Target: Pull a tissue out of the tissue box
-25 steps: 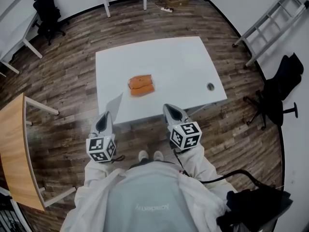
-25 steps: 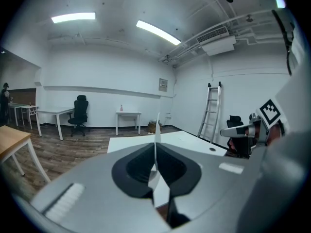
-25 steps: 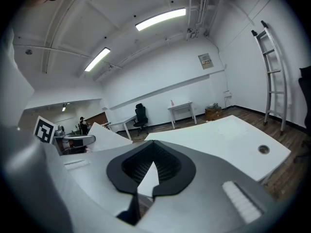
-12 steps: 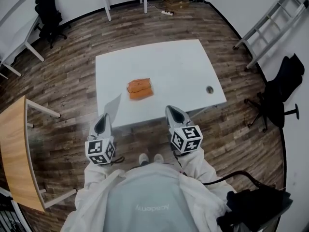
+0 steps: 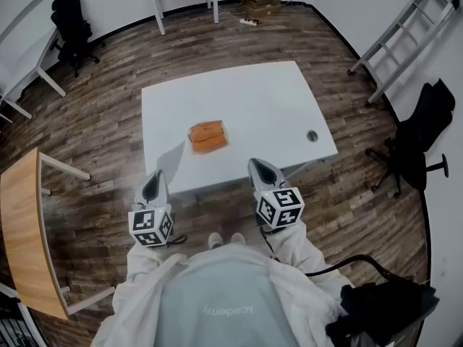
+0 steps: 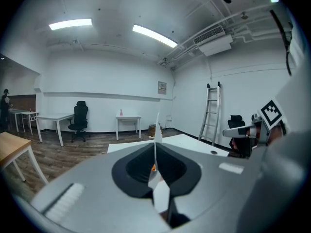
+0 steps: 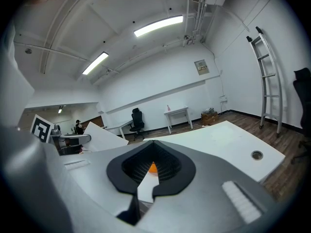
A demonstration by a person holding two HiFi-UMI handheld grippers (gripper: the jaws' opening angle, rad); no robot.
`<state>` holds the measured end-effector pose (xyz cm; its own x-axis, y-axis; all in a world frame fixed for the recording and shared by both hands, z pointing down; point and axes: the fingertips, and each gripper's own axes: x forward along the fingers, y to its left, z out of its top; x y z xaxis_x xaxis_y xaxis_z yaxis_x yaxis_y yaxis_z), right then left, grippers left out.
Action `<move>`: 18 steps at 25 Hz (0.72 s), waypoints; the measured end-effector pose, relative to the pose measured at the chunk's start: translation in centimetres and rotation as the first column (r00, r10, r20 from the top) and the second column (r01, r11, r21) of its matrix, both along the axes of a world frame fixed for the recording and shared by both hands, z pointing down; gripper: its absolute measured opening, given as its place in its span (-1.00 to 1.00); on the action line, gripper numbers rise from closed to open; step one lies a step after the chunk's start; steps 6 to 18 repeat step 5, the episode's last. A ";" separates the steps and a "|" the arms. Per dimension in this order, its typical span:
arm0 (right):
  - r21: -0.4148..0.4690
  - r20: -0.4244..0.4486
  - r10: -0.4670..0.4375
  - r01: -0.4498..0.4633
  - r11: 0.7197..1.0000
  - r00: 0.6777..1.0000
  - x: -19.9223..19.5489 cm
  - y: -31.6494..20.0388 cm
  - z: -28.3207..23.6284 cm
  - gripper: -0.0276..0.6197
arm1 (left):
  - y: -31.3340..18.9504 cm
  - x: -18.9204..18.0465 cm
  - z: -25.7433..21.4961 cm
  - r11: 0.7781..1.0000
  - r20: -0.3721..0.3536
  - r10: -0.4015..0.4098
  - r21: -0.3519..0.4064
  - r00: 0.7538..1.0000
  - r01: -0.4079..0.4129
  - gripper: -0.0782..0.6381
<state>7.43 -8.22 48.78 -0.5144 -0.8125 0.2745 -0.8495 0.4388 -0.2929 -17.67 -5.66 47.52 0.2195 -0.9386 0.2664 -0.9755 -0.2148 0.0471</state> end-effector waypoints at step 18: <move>-0.008 0.010 0.002 -0.002 1.000 1.000 0.2 0.1 0.2 -0.91 | 0.2 0.2 0.1 1.000 0.009 0.002 0.001 1.000 -0.002 -0.78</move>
